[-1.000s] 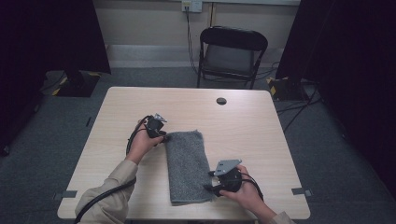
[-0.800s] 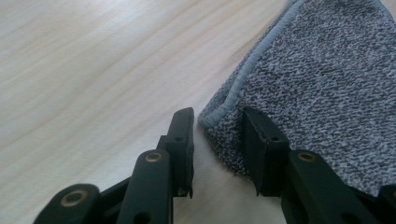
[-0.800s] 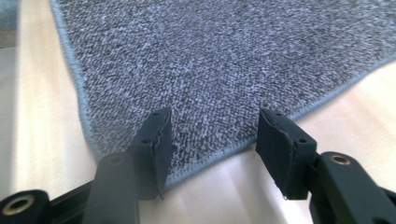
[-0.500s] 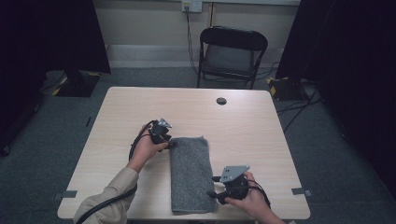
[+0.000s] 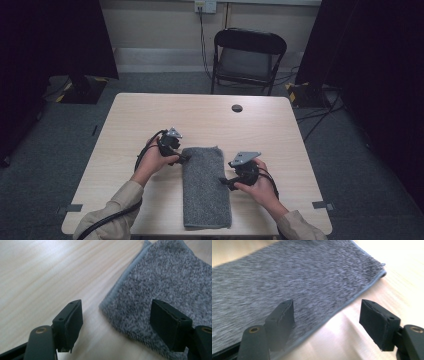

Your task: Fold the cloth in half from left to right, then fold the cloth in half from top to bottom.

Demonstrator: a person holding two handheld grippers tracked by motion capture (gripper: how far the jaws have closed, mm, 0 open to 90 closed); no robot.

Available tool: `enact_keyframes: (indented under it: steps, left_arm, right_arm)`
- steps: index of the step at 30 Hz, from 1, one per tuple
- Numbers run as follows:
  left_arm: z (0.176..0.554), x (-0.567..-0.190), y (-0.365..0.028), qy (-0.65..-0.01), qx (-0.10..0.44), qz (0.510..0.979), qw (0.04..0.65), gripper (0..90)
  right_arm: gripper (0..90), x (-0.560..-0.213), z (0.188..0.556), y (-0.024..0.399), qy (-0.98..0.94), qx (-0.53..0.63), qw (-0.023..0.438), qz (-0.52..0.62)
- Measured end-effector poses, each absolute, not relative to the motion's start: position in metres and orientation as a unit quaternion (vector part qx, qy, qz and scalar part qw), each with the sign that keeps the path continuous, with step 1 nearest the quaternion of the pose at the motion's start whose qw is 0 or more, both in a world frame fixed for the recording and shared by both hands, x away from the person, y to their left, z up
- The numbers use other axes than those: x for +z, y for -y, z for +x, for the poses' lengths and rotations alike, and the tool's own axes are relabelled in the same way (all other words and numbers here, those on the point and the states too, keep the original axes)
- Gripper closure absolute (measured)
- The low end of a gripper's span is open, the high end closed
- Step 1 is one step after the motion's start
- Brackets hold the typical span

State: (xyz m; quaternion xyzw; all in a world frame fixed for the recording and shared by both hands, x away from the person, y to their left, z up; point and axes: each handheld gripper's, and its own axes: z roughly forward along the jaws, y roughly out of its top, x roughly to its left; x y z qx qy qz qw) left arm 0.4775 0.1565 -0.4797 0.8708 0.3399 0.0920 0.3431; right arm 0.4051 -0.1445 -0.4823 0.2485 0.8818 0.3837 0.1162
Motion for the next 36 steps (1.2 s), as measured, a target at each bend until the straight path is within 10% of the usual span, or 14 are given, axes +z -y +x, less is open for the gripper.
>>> enact_keyframes:
  steps: [19,36]
  left_arm:
    - [0.453,-0.484,-0.148,-0.307,0.1,0.884,0.338,25.1]
    - [0.475,-0.48,-0.155,-0.336,0.116,0.867,0.349,28.4]
  right_arm:
    - [28.6,-0.492,0.382,0.146,-0.889,0.374,0.11,0.239]
    - [32.3,-0.478,0.435,0.149,-0.853,0.404,0.121,0.307]
